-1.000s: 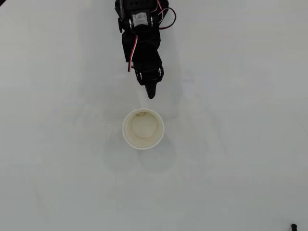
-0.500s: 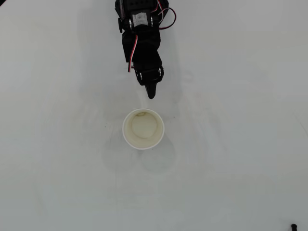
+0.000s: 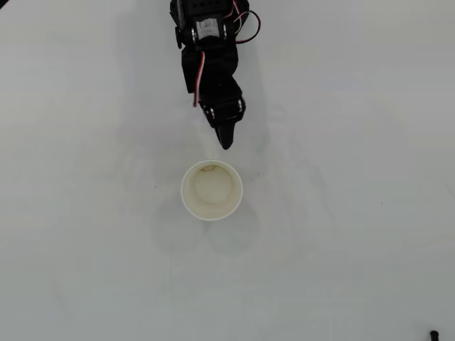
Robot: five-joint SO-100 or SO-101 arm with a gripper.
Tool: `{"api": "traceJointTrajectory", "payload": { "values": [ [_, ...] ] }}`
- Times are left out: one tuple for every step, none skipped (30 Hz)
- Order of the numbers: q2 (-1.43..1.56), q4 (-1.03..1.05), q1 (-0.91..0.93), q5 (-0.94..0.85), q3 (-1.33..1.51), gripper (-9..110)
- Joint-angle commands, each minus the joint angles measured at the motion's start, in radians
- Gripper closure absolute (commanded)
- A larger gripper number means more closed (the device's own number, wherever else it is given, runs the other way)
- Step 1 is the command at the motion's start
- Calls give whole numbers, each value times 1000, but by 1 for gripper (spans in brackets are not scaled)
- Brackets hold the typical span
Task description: Grasp a red cube and put it in the cup.
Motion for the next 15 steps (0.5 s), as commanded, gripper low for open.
{"api": "traceJointTrajectory", "payload": {
  "values": [
    [15,-48,-20,-202,75,101],
    [15,-58,-21,-241,75,101],
    [15,-61,-23,-287,75,101],
    [15,-61,-25,-341,75,101],
    [15,-63,-23,-380,75,101],
    [15,-58,-23,-439,75,101],
    [15,-49,-21,-509,75,101],
    [15,-37,-21,-586,75,101],
    [15,-26,-17,-658,75,101],
    [15,-12,-11,-753,75,101],
    [15,-3,-5,-827,75,101],
    [15,2,2,-894,75,101],
    [15,6,9,-953,75,101],
    [15,3,17,-986,75,101],
    [15,-9,20,-999,75,101]
  ]
}}
